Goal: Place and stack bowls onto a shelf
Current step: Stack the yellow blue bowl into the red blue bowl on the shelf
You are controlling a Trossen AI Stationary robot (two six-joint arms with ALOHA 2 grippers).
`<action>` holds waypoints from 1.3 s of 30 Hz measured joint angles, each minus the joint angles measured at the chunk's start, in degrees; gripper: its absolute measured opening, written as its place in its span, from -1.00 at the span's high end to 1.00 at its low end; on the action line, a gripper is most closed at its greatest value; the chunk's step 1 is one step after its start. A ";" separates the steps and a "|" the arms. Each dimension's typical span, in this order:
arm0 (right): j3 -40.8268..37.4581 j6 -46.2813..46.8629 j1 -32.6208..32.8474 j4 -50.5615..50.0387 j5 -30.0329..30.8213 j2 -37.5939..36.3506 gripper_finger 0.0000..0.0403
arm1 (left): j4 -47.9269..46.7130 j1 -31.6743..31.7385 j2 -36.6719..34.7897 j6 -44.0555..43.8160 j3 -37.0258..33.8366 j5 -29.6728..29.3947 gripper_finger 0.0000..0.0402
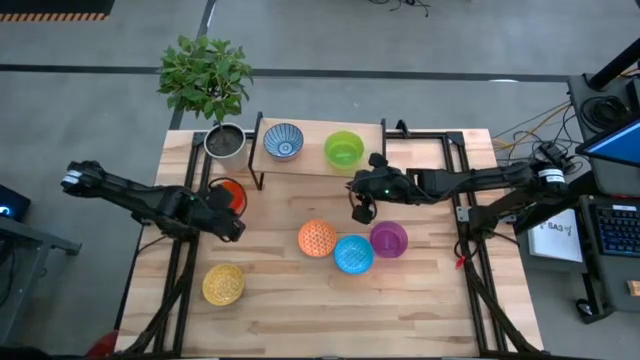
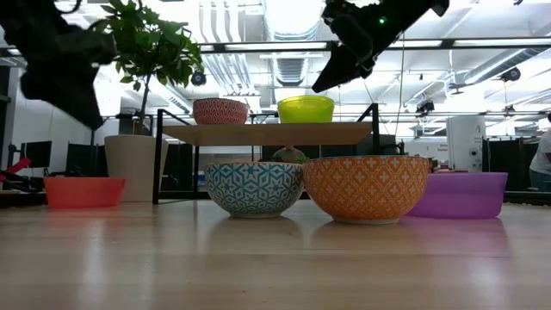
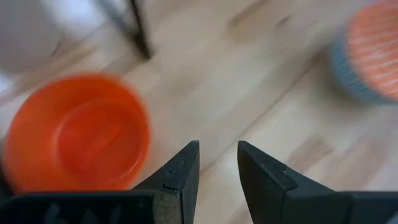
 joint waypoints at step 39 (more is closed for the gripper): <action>-0.66 1.81 5.81 0.15 0.11 -0.77 0.87 | -4.22 18.74 14.94 11.15 2.21 8.43 0.55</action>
